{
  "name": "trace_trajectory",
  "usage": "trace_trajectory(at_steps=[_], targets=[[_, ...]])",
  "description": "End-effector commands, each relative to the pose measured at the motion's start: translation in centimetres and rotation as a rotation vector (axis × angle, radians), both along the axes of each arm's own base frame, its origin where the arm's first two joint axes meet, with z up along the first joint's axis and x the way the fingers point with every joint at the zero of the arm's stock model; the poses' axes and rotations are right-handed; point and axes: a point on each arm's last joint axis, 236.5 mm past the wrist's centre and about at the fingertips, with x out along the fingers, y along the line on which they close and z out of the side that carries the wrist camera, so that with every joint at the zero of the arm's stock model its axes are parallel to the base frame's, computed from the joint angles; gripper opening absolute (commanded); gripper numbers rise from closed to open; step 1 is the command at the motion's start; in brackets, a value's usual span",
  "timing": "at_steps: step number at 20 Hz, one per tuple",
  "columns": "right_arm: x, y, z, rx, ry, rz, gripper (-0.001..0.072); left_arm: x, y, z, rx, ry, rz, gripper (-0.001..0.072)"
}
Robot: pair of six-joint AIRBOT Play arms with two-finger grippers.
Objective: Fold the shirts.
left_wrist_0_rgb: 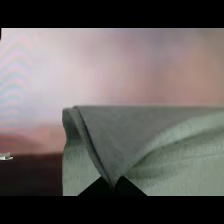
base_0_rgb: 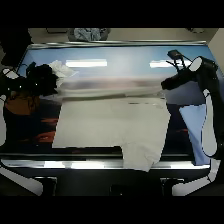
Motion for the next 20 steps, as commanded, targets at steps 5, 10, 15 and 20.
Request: trace_trajectory(at_steps=[5, 10, 15, 20], targets=[[-9.8, 1.4, -6.3, 0.048, 0.399, 0.043, 0.0059, -8.8, -0.2, -3.5, 0.089, 0.386, -0.103, 0.0025], [-9.5, 1.5, -7.4, 0.053, 0.392, 0.033, 0.0059, -11.9, -1.2, -6.2, 0.092, 0.501, -0.140, 0.0025], [-9.9, 1.7, -8.2, 0.065, 0.426, 0.014, 0.0060, -10.9, 0.4, -7.0, 0.165, 0.457, -0.117, 0.0025], [-9.9, 1.6, -8.1, 0.068, 0.425, -0.005, 0.0428, -9.6, 0.5, -6.9, 0.165, 0.410, -0.098, 0.0412]])
